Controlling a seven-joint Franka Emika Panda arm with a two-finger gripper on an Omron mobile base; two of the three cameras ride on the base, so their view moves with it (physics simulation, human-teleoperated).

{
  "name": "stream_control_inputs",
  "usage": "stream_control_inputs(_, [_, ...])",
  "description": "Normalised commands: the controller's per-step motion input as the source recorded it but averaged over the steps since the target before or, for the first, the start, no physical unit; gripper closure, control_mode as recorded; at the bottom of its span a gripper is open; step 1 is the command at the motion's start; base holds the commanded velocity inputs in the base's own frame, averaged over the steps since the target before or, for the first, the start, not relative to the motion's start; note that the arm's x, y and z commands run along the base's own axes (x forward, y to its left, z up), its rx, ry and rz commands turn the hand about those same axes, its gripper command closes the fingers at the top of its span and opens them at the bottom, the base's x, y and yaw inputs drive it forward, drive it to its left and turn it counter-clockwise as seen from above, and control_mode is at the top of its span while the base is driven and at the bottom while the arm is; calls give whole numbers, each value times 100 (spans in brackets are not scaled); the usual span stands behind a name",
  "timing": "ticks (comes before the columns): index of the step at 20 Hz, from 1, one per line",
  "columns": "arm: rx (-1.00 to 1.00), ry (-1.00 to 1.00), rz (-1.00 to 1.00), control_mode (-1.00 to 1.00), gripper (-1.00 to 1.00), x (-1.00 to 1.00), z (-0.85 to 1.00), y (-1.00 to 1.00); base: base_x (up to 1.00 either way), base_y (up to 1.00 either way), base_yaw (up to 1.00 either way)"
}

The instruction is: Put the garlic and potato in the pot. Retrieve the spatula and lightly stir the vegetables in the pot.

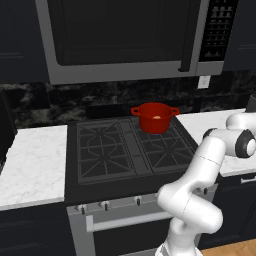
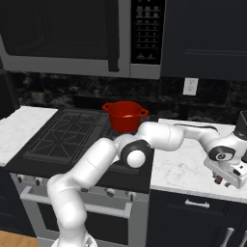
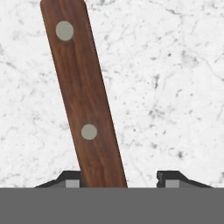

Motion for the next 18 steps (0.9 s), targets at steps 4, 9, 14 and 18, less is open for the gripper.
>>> stream_control_inputs(4, [-3,0,0,-100,100,19,-42,28,0,0,0])
stream_control_inputs(9, [-2,0,0,-100,100,16,-35,22,0,0,0])
stream_control_inputs(14, [-5,0,0,-100,100,5,-12,7,0,0,0])
stream_control_inputs(18, [-1,0,0,-100,100,-1,0,0,0,0,0])
